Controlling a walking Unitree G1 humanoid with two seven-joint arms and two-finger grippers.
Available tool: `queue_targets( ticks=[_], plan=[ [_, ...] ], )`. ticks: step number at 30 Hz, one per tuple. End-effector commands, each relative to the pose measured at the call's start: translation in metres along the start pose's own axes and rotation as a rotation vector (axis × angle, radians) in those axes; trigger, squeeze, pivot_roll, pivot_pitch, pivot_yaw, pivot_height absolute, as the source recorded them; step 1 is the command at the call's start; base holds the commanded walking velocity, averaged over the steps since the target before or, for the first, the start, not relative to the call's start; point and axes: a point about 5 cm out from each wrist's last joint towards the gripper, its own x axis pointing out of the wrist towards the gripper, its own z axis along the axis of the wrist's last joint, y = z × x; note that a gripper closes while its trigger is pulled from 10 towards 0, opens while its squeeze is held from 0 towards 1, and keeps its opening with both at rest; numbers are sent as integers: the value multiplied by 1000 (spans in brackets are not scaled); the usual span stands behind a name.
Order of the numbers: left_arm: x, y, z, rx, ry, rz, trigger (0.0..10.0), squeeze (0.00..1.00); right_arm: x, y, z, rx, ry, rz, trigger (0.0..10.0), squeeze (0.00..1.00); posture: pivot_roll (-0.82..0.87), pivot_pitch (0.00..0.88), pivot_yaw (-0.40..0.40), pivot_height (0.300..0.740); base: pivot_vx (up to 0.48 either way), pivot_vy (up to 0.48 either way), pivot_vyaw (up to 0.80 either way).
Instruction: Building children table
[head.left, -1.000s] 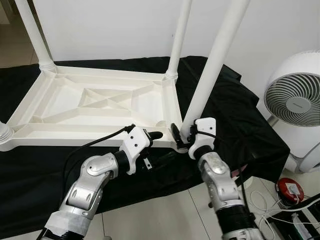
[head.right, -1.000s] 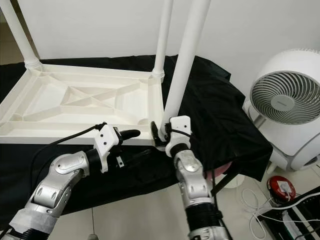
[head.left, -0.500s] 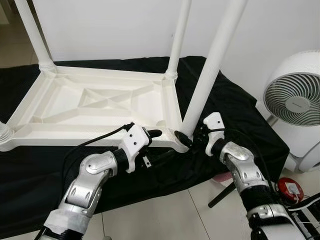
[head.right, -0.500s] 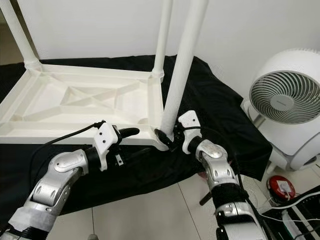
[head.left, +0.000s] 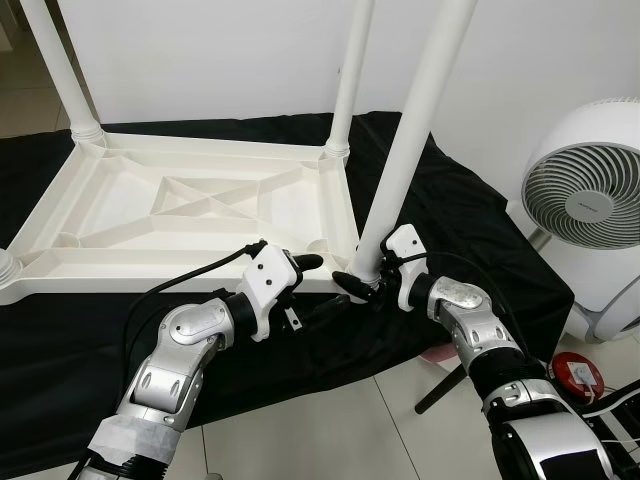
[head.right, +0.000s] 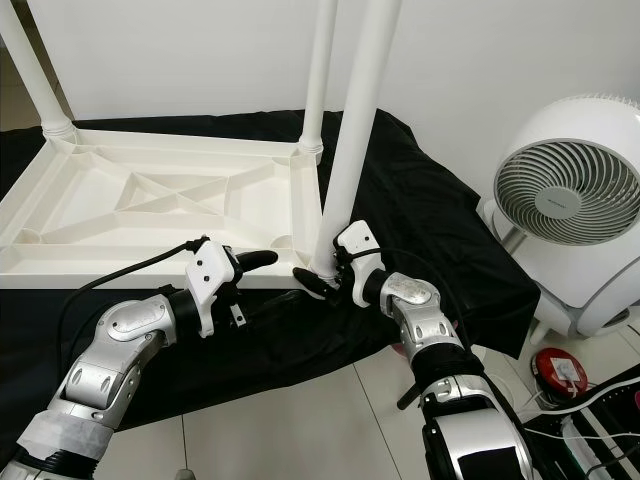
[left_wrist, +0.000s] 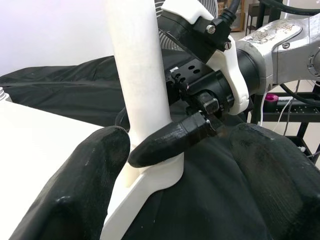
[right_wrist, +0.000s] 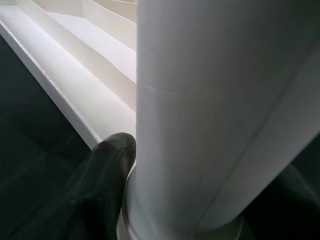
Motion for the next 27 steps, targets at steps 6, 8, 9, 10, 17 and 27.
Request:
queue_targets(
  ticks=[6,8,9,10,17,27],
  plan=[
    [1,-1,-1,-11,8,51,10000,0,-6,4,-11,35,-5,37,0,0,20,0,-75,740,0,0,0],
    [1,-2,-1,-12,7,49,10000,0,-7,4,-12,35,-11,37,0,0,16,0,-74,740,0,0,0],
    [1,-2,-1,-12,7,49,10000,0,-7,4,-12,35,-11,37,0,0,16,0,-74,740,0,0,0],
    [2,-2,-1,-13,6,46,10000,0,-8,4,-13,45,-18,21,10000,0,11,0,-72,740,0,0,0],
    [4,-5,-2,-21,4,31,10000,0,-12,3,-16,76,-28,-112,10000,0,-3,0,-70,740,0,0,0],
    [1,-5,-6,-21,20,26,10000,0,-12,21,-8,150,-86,-400,10000,0,-7,0,-72,740,0,0,0]
  ],
)
